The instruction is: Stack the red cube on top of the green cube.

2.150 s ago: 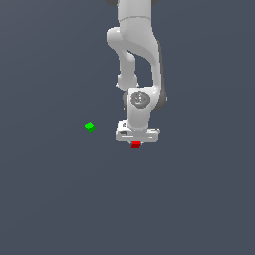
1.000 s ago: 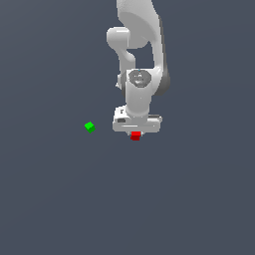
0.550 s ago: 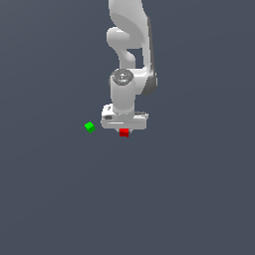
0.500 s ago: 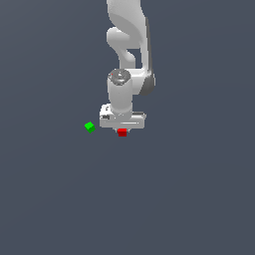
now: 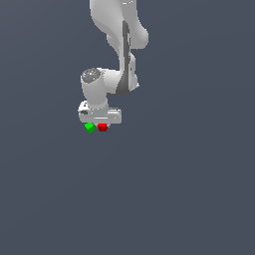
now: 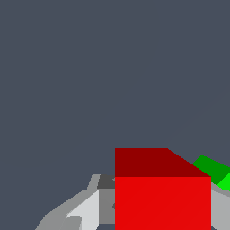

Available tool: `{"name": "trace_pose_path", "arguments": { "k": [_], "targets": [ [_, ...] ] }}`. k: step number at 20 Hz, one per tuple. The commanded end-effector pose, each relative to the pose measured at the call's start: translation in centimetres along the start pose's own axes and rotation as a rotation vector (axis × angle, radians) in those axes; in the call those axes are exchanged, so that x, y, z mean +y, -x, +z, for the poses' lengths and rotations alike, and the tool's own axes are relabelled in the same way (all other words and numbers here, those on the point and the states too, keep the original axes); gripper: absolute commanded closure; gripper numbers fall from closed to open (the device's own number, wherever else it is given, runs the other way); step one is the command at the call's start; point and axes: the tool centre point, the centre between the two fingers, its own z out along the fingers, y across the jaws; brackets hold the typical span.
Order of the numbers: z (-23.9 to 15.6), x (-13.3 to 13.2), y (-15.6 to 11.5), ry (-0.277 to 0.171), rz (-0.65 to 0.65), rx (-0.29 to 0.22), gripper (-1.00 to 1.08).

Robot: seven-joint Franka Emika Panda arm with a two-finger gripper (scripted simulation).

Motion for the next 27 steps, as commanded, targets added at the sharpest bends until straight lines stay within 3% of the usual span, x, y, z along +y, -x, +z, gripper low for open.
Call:
{"name": "trace_pose_path", "arguments": {
  "k": [1, 9, 17, 18, 27],
  "targets": [
    [0.5, 2.4, 1.0, 0.000, -0.001, 0.001, 1.08],
    [1.6, 7.6, 2.9, 0.000, -0.001, 0.001, 1.08],
    [1.9, 9.1, 3.3, 0.000, -0.002, 0.001, 1.08],
    [1.9, 9.1, 3.3, 0.000, -0.002, 0.001, -0.92],
    [1.9, 9.1, 3.3, 0.000, -0.002, 0.001, -0.92]
  ]
}}
